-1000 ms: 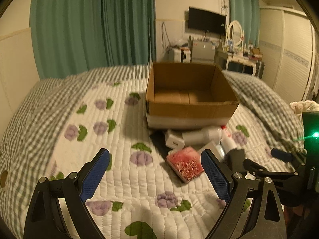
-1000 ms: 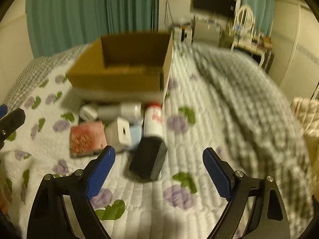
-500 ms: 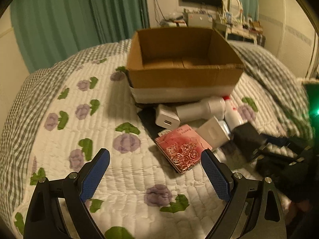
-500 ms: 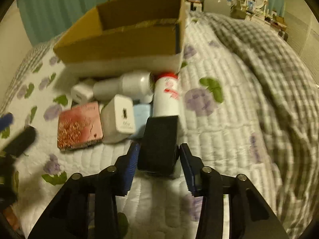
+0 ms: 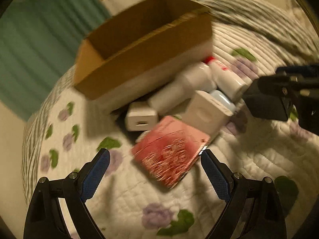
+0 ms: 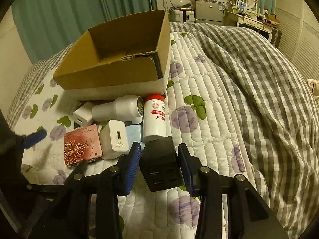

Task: Organize rigid objects
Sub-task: 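Grasp the black charger with the right tool while the left tool grasps the pink rose card case, then carry both items over the box and open both tools to drop them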

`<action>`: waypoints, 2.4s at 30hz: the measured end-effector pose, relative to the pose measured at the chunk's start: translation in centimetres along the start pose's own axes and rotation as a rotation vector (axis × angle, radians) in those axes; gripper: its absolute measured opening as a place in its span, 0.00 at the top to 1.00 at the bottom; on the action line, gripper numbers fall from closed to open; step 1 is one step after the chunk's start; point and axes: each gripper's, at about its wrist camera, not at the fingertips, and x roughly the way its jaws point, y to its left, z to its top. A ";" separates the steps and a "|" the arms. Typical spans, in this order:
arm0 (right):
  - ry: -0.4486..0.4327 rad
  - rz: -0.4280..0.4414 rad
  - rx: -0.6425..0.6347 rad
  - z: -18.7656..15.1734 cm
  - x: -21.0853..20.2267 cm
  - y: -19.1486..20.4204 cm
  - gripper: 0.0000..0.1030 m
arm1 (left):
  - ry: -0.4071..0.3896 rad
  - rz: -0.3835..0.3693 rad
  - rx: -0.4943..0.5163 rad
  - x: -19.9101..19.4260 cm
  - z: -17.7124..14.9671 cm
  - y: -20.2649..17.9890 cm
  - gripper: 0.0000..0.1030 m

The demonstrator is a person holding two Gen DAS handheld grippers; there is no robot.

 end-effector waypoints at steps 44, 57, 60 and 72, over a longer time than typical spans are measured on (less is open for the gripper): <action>0.152 0.007 -0.090 -2.9 5.0 4.8 0.41 | 0.063 -0.369 -0.354 7.9 0.0 11.2 0.16; 0.102 -0.006 -0.075 -2.9 3.9 4.0 0.55 | 0.062 -0.438 -0.310 8.3 1.1 9.7 0.28; 0.075 -0.013 -0.063 -2.7 2.9 3.4 0.58 | 0.053 -0.397 -0.340 7.1 0.6 9.3 0.29; -0.129 0.003 -0.108 2.5 -5.3 4.8 0.59 | -0.140 -0.249 -0.401 -2.1 3.2 10.7 0.31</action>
